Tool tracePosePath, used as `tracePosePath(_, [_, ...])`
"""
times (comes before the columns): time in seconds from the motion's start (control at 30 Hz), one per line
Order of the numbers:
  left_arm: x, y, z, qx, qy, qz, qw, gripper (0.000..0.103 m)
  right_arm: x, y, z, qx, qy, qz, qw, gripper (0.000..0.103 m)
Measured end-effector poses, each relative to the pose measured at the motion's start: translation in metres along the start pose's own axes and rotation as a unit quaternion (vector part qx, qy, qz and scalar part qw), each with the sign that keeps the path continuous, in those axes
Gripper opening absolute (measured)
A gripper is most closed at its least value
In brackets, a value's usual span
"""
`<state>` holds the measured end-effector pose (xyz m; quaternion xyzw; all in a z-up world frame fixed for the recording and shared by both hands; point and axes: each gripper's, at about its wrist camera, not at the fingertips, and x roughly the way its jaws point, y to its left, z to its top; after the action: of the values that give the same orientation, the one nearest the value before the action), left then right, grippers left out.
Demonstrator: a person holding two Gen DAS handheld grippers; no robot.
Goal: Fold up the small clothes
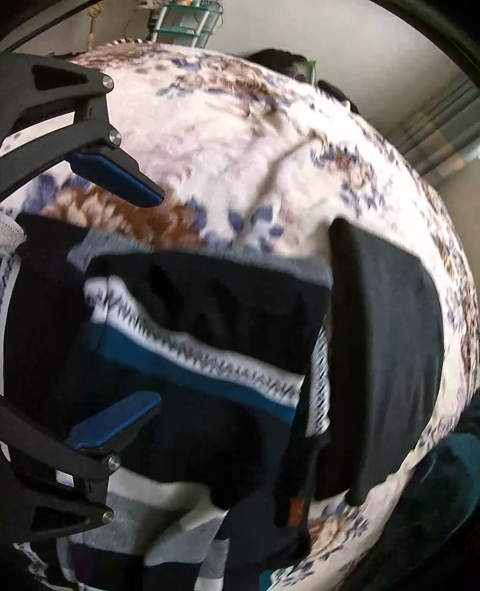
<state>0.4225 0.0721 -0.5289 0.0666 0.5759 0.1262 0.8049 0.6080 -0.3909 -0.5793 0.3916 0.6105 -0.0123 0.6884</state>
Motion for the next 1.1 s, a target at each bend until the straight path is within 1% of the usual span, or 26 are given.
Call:
tracePosePath(0.03, [0.005,-0.001,0.000,0.003,0.005,-0.001,1.0000,0.103,0.005,0.001,-0.006,-0.005,0.012,0.005,1.000,0.060])
tracePosePath(0.07, [0.009,-0.002,0.000,0.004,0.005,0.005,1.0000,0.103,0.007,0.002,-0.011,-0.010,0.019,0.014,1.000,0.057])
tracePosePath(0.1, [0.016,0.000,0.000,0.005,0.003,0.018,0.9998,0.103,0.010,0.006,-0.017,-0.023,0.018,0.022,0.999,0.047])
tracePosePath(0.13, [0.023,0.003,0.000,0.005,0.009,0.030,0.9995,0.103,0.011,0.012,-0.020,-0.042,0.013,0.008,0.999,0.022])
tracePosePath(0.17, [0.028,0.004,0.001,0.003,0.020,0.034,0.9992,0.103,0.012,0.020,-0.021,-0.068,0.005,-0.012,0.998,0.017])
tracePosePath(0.2, [0.039,0.011,0.000,-0.004,0.033,0.030,0.9990,0.103,0.009,0.028,-0.021,-0.089,-0.011,-0.029,0.996,0.015])
tracePosePath(0.23, [0.041,0.015,-0.003,-0.011,0.037,0.026,0.9989,0.103,0.004,0.034,-0.018,-0.102,-0.031,-0.038,0.994,0.012])
tracePosePath(0.27, [0.044,0.021,-0.004,-0.021,0.039,0.014,0.9989,0.103,0.001,0.036,-0.015,-0.104,-0.040,-0.039,0.993,0.010])
tracePosePath(0.3, [0.045,0.026,-0.004,-0.029,0.042,0.005,0.9987,0.103,-0.003,0.038,-0.010,-0.107,-0.051,-0.041,0.992,0.010])
tracePosePath(0.37, [0.040,0.030,-0.003,-0.032,0.041,0.005,0.9986,0.103,-0.001,0.040,-0.001,-0.108,-0.050,-0.051,0.992,0.010])
tracePosePath(0.43, [0.035,0.030,-0.002,-0.028,0.037,0.010,0.9989,0.103,0.016,0.036,0.008,-0.102,-0.004,-0.062,0.993,0.011])
tracePosePath(0.47, [0.034,0.030,-0.002,-0.024,0.033,0.015,0.9991,0.103,0.021,0.035,0.011,-0.100,0.015,-0.077,0.992,0.018])
tracePosePath(0.5, [0.034,0.029,-0.002,-0.019,0.032,0.014,0.9992,0.103,0.020,0.035,0.010,-0.100,0.012,-0.094,0.990,0.022])
tracePosePath(0.53, [0.036,0.030,-0.002,-0.018,0.034,0.012,0.9992,0.103,0.015,0.037,0.009,-0.102,0.001,-0.102,0.990,0.029])
tracePosePath(0.57, [0.037,0.030,-0.002,-0.020,0.036,0.010,0.9991,0.103,0.004,0.045,0.004,-0.108,-0.020,-0.116,0.987,0.033])
tracePosePath(0.63, [0.038,0.030,-0.002,-0.021,0.038,0.007,0.9990,0.103,-0.009,0.062,-0.006,-0.130,-0.054,-0.118,0.983,0.033])
tracePosePath(0.7, [0.040,0.029,-0.002,-0.022,0.038,0.005,0.9990,0.103,-0.016,0.094,-0.020,-0.173,-0.069,-0.109,0.976,0.033])
tracePosePath(0.73, [0.041,0.029,-0.003,-0.022,0.038,0.005,0.9990,0.103,-0.012,0.108,-0.026,-0.193,-0.060,-0.098,0.974,0.036])
tracePosePath(0.77, [0.043,0.032,-0.002,-0.021,0.038,0.004,0.9991,0.103,-0.002,0.123,-0.030,-0.213,-0.037,-0.080,0.973,0.042])
tracePosePath(0.8, [0.044,0.034,-0.003,-0.022,0.037,0.003,0.9991,0.103,0.018,0.137,-0.033,-0.227,0.001,-0.054,0.972,0.043])
tracePosePath(0.83, [0.045,0.034,-0.003,-0.022,0.037,0.000,0.9991,0.103,0.036,0.145,-0.036,-0.231,0.028,-0.040,0.972,0.043])
tracePosePath(0.9, [0.047,0.037,-0.004,-0.027,0.038,-0.007,0.9989,0.103,0.089,0.156,-0.041,-0.234,0.117,-0.012,0.965,0.042])
tracePosePath(0.97, [0.049,0.043,-0.004,-0.039,0.039,-0.023,0.9982,0.103,0.130,0.158,-0.041,-0.220,0.172,-0.004,0.960,0.042])
tracePosePath(1.0, [0.049,0.046,-0.005,-0.043,0.039,-0.028,0.9979,0.103,0.145,0.158,-0.037,-0.210,0.177,-0.014,0.962,0.042])
tracePosePath(1.07, [0.048,0.050,-0.007,-0.048,0.035,-0.035,0.9976,0.103,0.151,0.158,-0.022,-0.185,0.141,-0.023,0.972,0.041])
tracePosePath(1.1, [0.048,0.052,-0.008,-0.049,0.034,-0.037,0.9976,0.103,0.146,0.157,-0.012,-0.164,0.115,-0.015,0.980,0.041])
